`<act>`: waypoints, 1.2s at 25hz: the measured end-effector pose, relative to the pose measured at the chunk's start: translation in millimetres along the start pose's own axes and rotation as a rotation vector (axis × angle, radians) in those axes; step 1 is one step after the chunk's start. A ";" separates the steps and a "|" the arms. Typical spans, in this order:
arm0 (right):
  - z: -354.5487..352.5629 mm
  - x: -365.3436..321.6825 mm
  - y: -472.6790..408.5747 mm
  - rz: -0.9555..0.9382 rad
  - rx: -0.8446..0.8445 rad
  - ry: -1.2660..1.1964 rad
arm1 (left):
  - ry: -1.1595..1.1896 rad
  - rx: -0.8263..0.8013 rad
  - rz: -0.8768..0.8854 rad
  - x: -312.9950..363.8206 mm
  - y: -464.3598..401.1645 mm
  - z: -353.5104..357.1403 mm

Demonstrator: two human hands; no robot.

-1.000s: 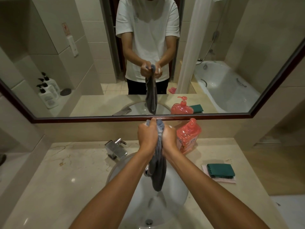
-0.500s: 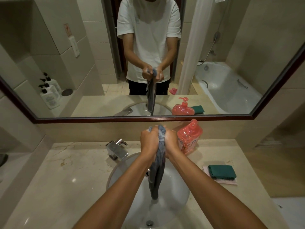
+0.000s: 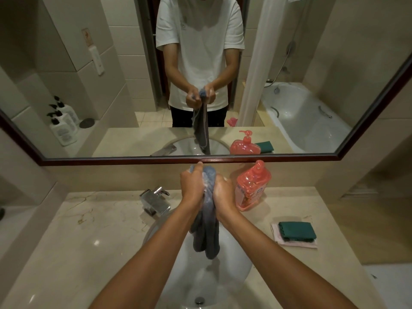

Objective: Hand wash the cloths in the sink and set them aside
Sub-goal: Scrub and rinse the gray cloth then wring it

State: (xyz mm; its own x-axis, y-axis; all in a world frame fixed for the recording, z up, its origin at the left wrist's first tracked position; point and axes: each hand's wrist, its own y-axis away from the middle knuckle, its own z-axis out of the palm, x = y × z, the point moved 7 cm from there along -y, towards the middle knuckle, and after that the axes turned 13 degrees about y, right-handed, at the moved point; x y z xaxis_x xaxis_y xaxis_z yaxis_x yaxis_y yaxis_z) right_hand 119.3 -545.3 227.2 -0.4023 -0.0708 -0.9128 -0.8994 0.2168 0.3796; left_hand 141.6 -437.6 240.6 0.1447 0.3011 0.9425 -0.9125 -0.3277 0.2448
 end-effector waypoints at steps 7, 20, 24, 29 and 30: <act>-8.8 -5.7 -7.2 0.017 0.042 0.001 | -0.004 -0.057 0.003 -7.2 11.6 6.5; -1.7 -5.1 -1.1 0.004 -0.185 -0.148 | 0.267 -0.117 -0.343 -9.0 13.1 16.0; -2.2 -9.3 -3.8 -0.018 -0.236 -0.043 | 0.267 -0.222 -0.414 -3.5 15.6 20.3; -16.5 -22.0 -12.9 0.098 -0.265 -0.466 | 0.187 -0.377 -0.247 -24.2 23.2 16.7; -20.5 -29.9 -16.5 0.094 -0.259 -0.542 | 0.184 -0.402 -0.278 -39.0 27.8 14.8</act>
State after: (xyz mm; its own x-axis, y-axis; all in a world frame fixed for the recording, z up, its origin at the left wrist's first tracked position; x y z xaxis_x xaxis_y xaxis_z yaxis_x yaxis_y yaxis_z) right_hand 142.6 -566.6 251.4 -0.3988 0.4582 -0.7943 -0.9040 -0.0507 0.4246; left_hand 116.3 -471.7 214.0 0.3655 0.4917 0.7903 -0.9294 0.1456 0.3392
